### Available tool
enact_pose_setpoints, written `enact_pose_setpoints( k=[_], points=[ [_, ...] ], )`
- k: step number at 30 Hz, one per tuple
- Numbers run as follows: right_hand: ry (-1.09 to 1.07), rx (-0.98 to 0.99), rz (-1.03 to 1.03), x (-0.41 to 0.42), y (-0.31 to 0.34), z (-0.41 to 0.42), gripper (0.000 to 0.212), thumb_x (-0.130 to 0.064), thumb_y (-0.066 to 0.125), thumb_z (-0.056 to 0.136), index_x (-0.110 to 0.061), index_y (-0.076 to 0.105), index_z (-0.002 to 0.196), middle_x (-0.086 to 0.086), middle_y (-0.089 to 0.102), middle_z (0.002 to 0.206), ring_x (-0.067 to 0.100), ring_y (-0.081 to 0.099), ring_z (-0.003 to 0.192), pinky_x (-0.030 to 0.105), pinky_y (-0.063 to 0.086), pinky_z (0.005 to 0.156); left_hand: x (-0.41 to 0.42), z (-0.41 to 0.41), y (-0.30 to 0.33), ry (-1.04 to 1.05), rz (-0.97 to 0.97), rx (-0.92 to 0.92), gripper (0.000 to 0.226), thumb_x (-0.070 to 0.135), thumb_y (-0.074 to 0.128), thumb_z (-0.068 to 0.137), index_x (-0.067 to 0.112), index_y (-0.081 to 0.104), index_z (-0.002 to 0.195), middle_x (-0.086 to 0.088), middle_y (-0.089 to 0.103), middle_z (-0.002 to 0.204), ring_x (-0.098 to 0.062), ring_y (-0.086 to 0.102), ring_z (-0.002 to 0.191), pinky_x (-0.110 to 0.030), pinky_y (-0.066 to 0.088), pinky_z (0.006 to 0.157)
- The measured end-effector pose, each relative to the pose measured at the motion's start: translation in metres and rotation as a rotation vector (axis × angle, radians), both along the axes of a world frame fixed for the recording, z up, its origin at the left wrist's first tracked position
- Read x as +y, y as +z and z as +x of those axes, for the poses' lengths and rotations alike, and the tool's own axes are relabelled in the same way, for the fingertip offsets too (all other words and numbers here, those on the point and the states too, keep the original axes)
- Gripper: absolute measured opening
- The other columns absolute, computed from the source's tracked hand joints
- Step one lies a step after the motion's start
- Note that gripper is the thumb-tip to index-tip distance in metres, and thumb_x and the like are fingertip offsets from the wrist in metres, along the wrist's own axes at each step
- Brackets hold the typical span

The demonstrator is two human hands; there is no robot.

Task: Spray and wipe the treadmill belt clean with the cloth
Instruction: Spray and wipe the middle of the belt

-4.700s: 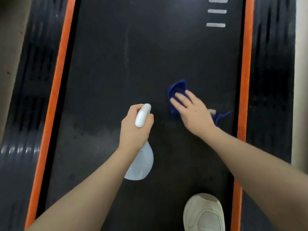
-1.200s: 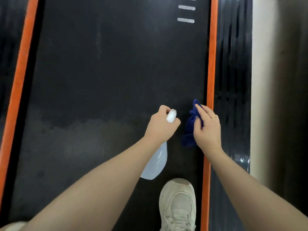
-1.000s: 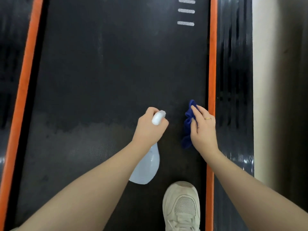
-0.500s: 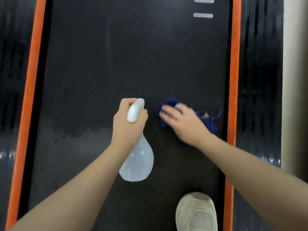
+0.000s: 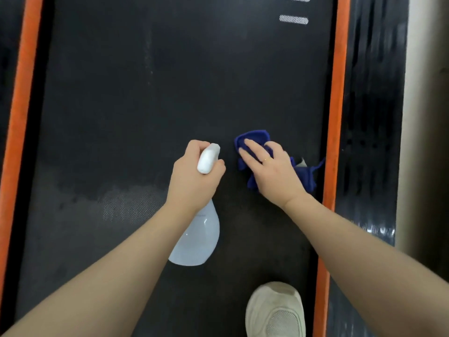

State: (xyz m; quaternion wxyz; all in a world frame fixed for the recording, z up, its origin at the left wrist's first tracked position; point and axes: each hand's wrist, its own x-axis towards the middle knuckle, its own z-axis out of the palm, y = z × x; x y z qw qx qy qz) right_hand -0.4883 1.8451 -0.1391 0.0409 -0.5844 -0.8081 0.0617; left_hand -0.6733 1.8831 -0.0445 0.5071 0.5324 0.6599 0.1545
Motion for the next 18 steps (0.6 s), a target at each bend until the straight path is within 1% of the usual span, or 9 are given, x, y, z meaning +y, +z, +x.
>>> enact_pose_setpoints(
  k=[2, 3, 6, 8, 9, 11, 14, 16, 18],
  points=[
    [-0.124, 0.004, 0.031, -0.016, 0.002, -0.007, 0.06, 0.003, 0.062, 0.07, -0.003, 0.053, 0.13, 0.017, 0.049, 0.138, 0.044, 0.054, 0.103, 0.051, 0.049, 0.085, 0.0, 0.003, 0.002, -0.018, -0.016, 0.003, 0.02, 0.02, 0.059, 0.089, 0.023, 0.053, 0.108, 0.014, 0.057, 0.09, -0.002, 0.055, 0.078, -0.014, 0.042, 0.062],
    [-0.123, 0.017, 0.018, -0.033, 0.003, -0.011, 0.059, 0.003, 0.059, 0.072, -0.003, 0.053, 0.13, 0.017, 0.048, 0.138, 0.044, 0.053, 0.103, 0.051, 0.049, 0.083, -0.001, 0.002, 0.003, -0.014, -0.018, 0.0, 0.021, 0.02, 0.059, 0.089, 0.022, 0.053, 0.109, 0.013, 0.058, 0.091, -0.002, 0.055, 0.079, -0.016, 0.043, 0.064],
    [0.077, 0.045, -0.033, -0.076, 0.003, -0.011, 0.052, -0.004, 0.043, 0.078, -0.006, 0.051, 0.13, 0.017, 0.05, 0.136, 0.04, 0.047, 0.102, 0.051, 0.051, 0.075, -0.003, -0.003, 0.005, 0.003, -0.001, -0.017, 0.02, 0.018, 0.058, 0.089, 0.022, 0.054, 0.108, 0.015, 0.059, 0.09, 0.003, 0.056, 0.077, -0.014, 0.044, 0.063],
    [0.163, 0.032, -0.041, -0.063, 0.001, 0.004, 0.053, -0.005, 0.036, 0.079, -0.009, 0.049, 0.13, 0.016, 0.051, 0.135, 0.041, 0.053, 0.099, 0.051, 0.05, 0.078, -0.003, -0.005, 0.005, 0.012, 0.017, -0.029, 0.019, 0.017, 0.058, 0.089, 0.022, 0.054, 0.107, 0.014, 0.059, 0.089, 0.007, 0.055, 0.073, -0.009, 0.042, 0.059],
    [0.13, 0.009, -0.003, -0.048, 0.0, 0.01, 0.054, -0.003, 0.037, 0.077, -0.009, 0.052, 0.129, 0.016, 0.052, 0.134, 0.041, 0.056, 0.097, 0.049, 0.049, 0.081, -0.003, -0.005, 0.004, 0.004, 0.023, -0.032, 0.019, 0.017, 0.058, 0.089, 0.022, 0.054, 0.107, 0.014, 0.059, 0.089, 0.005, 0.055, 0.074, -0.008, 0.042, 0.059],
    [-0.093, -0.009, 0.065, -0.02, 0.002, 0.014, 0.056, 0.005, 0.055, 0.068, -0.006, 0.06, 0.123, 0.016, 0.056, 0.129, 0.043, 0.057, 0.093, 0.045, 0.05, 0.08, -0.004, -0.004, 0.002, -0.02, 0.034, -0.027, 0.021, 0.018, 0.059, 0.09, 0.021, 0.054, 0.11, 0.013, 0.058, 0.093, -0.001, 0.056, 0.078, -0.005, 0.041, 0.057],
    [-0.357, -0.008, 0.029, -0.011, 0.012, 0.004, 0.073, 0.005, 0.078, 0.05, -0.002, 0.06, 0.121, 0.018, 0.056, 0.129, 0.049, 0.055, 0.095, 0.048, 0.051, 0.076, -0.006, -0.004, 0.007, -0.034, 0.053, -0.022, 0.025, 0.019, 0.06, 0.091, 0.019, 0.053, 0.114, 0.009, 0.058, 0.098, -0.007, 0.057, 0.081, -0.002, 0.042, 0.056],
    [-0.354, 0.016, 0.032, -0.021, 0.015, -0.013, 0.076, 0.001, 0.081, 0.048, -0.001, 0.06, 0.121, 0.019, 0.055, 0.129, 0.047, 0.054, 0.096, 0.048, 0.053, 0.076, -0.009, -0.005, 0.013, -0.02, 0.045, -0.035, 0.024, 0.018, 0.06, 0.091, 0.021, 0.052, 0.113, 0.01, 0.059, 0.095, -0.003, 0.057, 0.077, -0.006, 0.044, 0.057],
    [-0.191, 0.108, 0.018, -0.025, 0.016, -0.036, 0.072, -0.002, 0.081, 0.05, -0.002, 0.062, 0.119, 0.017, 0.056, 0.129, 0.039, 0.046, 0.097, 0.045, 0.054, 0.069, -0.014, -0.007, 0.015, -0.021, 0.023, -0.025, 0.023, 0.019, 0.06, 0.09, 0.023, 0.052, 0.111, 0.011, 0.06, 0.093, -0.001, 0.058, 0.078, -0.013, 0.046, 0.061]
  ],
)
